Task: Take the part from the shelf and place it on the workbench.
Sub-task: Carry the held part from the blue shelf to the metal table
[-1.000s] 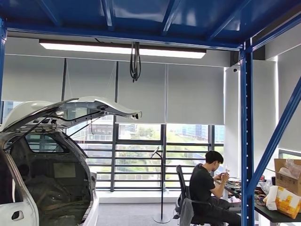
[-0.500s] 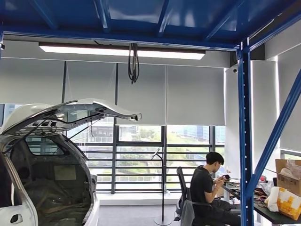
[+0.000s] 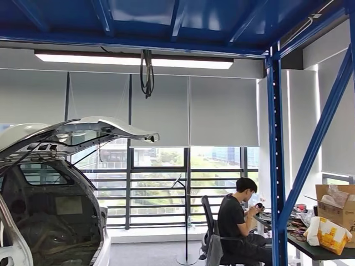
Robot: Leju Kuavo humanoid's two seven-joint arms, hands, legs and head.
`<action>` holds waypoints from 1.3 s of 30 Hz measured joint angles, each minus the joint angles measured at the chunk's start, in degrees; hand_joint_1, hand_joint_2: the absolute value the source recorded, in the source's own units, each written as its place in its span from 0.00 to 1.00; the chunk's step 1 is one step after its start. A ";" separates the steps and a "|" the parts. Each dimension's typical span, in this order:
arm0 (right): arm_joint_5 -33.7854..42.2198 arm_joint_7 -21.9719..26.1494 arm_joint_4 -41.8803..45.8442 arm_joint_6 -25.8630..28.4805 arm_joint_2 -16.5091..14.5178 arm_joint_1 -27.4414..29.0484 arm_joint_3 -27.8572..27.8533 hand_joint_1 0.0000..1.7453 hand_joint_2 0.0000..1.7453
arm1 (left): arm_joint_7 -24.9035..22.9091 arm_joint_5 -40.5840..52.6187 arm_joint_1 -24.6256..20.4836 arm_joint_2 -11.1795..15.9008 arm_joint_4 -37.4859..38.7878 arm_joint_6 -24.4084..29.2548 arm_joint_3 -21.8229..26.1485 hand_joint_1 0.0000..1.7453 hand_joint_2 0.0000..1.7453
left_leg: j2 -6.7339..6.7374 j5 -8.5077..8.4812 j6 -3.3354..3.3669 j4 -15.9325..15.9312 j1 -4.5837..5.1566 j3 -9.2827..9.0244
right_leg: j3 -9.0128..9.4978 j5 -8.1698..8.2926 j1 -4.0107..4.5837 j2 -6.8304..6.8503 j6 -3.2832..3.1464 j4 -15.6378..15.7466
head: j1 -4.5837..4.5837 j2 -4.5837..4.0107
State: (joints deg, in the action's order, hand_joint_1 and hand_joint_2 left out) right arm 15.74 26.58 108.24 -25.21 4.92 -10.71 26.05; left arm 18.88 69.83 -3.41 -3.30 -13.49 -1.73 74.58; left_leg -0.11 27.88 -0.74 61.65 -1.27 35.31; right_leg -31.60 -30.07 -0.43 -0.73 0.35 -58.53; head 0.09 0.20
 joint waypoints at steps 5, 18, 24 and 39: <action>-0.15 0.26 0.22 -0.27 0.19 0.05 -0.75 1.00 1.00 | -0.13 0.26 -0.04 0.14 0.00 0.06 -0.07 0.00 1.00 | -0.09 -0.12 1.07 -1.84 0.07 -0.23 | -0.92 -1.00 -0.08 0.04 1.39 -1.27 | -0.01 0.00; -0.24 0.69 0.69 -0.91 0.64 0.11 -1.85 1.00 1.00 | 0.11 0.57 -0.04 0.21 0.00 0.09 -0.58 0.00 1.00 | 0.27 -2.72 0.73 -2.47 0.56 0.81 | 4.01 -1.68 0.53 0.35 0.31 1.74 | -0.01 0.00; -0.34 0.96 0.71 -1.17 0.61 0.09 -1.92 1.00 1.00 | -0.28 0.91 0.29 0.28 0.00 -0.15 -0.72 0.00 1.00 | 0.05 7.42 -0.41 8.70 0.31 4.00 | 1.22 1.49 0.19 0.94 -1.32 2.64 | -0.01 0.00; -0.14 1.17 0.70 -1.79 0.59 -0.41 -2.08 1.00 1.00 | -0.44 1.52 0.13 0.44 0.00 -0.27 -0.76 0.00 1.00 | 0.44 1.59 2.52 -3.97 0.50 -4.46 | -7.42 -5.37 0.01 0.65 2.05 -11.40 | -0.02 0.01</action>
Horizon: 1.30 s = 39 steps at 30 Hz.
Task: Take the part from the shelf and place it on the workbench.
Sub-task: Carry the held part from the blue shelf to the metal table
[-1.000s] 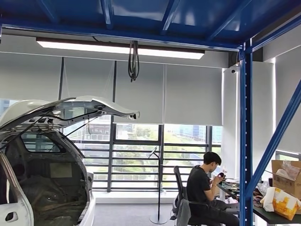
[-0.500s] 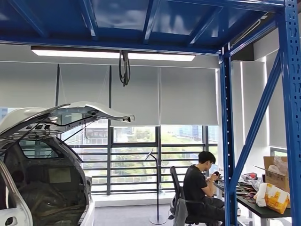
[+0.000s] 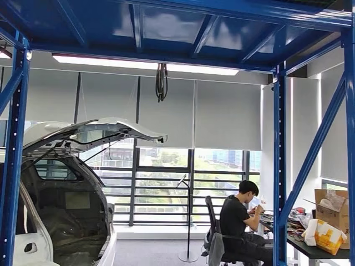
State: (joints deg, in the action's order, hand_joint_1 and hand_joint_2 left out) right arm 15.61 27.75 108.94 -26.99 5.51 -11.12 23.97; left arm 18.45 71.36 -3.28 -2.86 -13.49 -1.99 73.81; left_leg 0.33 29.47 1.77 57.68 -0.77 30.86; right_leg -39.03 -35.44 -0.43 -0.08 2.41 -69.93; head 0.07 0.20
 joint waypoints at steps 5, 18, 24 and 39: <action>-0.05 0.01 -0.05 0.00 -0.16 -0.34 0.09 1.00 1.00 | 0.02 0.09 -0.01 0.03 0.00 -0.09 -0.01 0.00 1.00 | 0.09 -2.25 0.23 0.28 0.95 2.81 | 6.67 2.81 0.45 -0.04 -1.25 3.22 | 0.00 -0.01; -0.38 0.29 0.17 0.20 -1.88 -1.48 0.25 1.00 1.00 | 0.15 0.68 0.15 0.44 0.00 -0.27 -0.07 0.00 1.00 | -0.36 5.72 -3.20 15.55 -0.06 6.85 | 7.29 8.80 0.86 0.85 -3.65 14.95 | 0.11 0.02; -0.40 0.31 0.49 0.62 -2.45 -1.54 0.28 1.00 1.00 | 0.21 0.83 -0.15 0.56 0.00 0.01 -0.09 0.00 1.00 | -0.59 3.26 -3.04 -0.16 -0.52 -4.43 | 2.27 10.65 0.67 0.76 -1.78 11.26 | 0.10 0.01; -2.23 0.29 1.26 1.34 -2.61 -1.83 0.92 1.00 1.00 | -0.45 0.81 -0.47 0.23 0.03 0.15 -0.07 0.00 1.00 | -2.55 -3.46 -0.55 -0.32 0.63 3.30 | 12.43 4.58 1.41 -4.05 -3.24 13.30 | 0.12 0.00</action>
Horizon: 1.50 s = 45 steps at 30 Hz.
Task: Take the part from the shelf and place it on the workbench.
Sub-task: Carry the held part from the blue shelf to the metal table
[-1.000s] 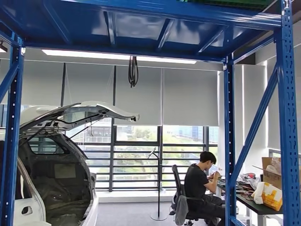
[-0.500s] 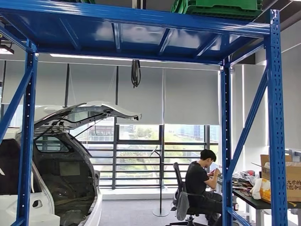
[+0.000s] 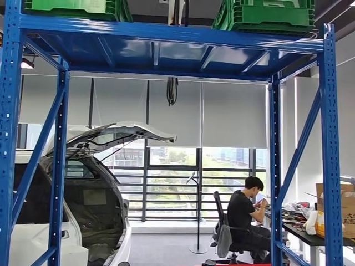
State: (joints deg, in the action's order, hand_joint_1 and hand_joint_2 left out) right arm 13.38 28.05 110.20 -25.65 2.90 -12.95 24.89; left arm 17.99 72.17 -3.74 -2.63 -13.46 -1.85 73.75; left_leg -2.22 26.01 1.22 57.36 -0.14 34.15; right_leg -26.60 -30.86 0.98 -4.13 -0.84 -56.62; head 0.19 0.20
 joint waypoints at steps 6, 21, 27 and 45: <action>0.01 -0.04 0.04 -0.01 -0.21 -0.25 0.32 1.00 1.00 | -0.52 0.01 0.26 0.22 -0.01 0.01 0.03 0.00 1.00 | 0.80 5.54 -1.77 8.14 -0.41 4.16 | -0.14 0.70 -0.44 3.90 -0.85 2.83 | 0.03 0.01; 0.06 -0.16 -0.01 -0.29 -0.27 -0.70 0.94 1.00 1.00 | -0.56 0.02 0.44 0.44 -0.01 0.05 0.04 0.00 1.00 | 2.67 2.28 -0.01 1.35 -1.04 -0.90 | -5.90 -5.48 -0.84 5.74 2.31 -8.25 | 0.01 -0.01; -0.26 -0.46 -0.32 -0.62 -0.24 -1.06 1.43 1.00 1.00 | -0.59 0.08 0.31 0.58 0.00 0.02 0.06 0.00 1.00 | -1.16 1.63 0.38 1.38 -0.54 -0.40 | -6.37 -2.29 -0.90 2.72 1.33 -8.94 | 0.01 -0.01; 0.59 -1.33 -5.78 -1.13 1.50 -6.50 6.22 1.00 1.00 | -7.38 -2.79 0.56 3.74 0.05 -2.49 3.52 0.00 1.00 | 6.20 1.81 -2.55 1.75 -0.76 -0.62 | -3.57 0.75 -0.59 9.42 0.86 -0.37 | 0.17 -0.01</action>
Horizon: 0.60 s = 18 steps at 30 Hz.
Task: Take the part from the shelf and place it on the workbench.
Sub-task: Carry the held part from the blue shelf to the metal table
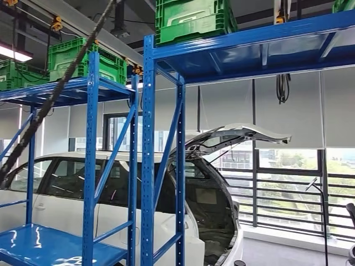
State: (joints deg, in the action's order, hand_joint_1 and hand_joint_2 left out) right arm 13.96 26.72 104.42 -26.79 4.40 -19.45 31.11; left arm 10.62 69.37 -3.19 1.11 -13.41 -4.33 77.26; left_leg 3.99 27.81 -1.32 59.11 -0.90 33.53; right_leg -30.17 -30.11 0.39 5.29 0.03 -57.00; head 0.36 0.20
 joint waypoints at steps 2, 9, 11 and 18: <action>0.35 0.25 -0.33 0.07 0.53 -0.24 0.07 1.00 1.00 | -0.97 0.19 0.20 0.40 -0.01 0.37 0.17 0.00 1.00 | -0.44 0.09 1.03 -0.34 0.23 0.26 | -0.06 -0.12 0.20 1.08 0.35 -0.26 | -0.01 0.00; 0.20 1.26 -1.07 0.04 2.64 0.16 -0.33 1.00 1.00 | -2.83 0.92 0.31 1.11 -0.01 1.12 0.67 0.00 1.00 | -4.70 -0.74 2.93 -0.42 0.25 0.99 | -6.47 -8.31 -0.51 -4.80 1.20 -15.23 | -0.01 0.00; -1.87 3.03 -1.21 0.31 3.22 1.61 -0.43 1.00 1.00 | -3.19 1.11 0.32 1.14 -0.01 1.28 0.72 0.00 1.00 | -6.25 -0.86 3.09 -0.41 0.52 1.01 | -6.67 -6.95 -0.41 -5.16 0.77 -15.51 | -0.01 0.00; -5.42 7.05 -1.14 0.51 4.94 6.11 -0.37 1.00 1.00 | -4.18 1.57 0.56 0.65 0.01 2.13 0.78 0.00 1.00 | -10.80 -1.72 2.01 -0.41 0.41 1.94 | -0.58 0.35 -0.15 -8.86 -1.21 -0.75 | -0.01 0.01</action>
State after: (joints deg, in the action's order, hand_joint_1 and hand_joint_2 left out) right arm 8.54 33.76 103.28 -26.28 9.34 -13.34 30.74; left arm 6.43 70.94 -2.63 1.76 -13.40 -2.21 78.04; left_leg -6.81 26.09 0.68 58.71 -0.49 35.47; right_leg -30.75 -29.76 0.24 -3.57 -1.18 -57.75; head 0.36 0.21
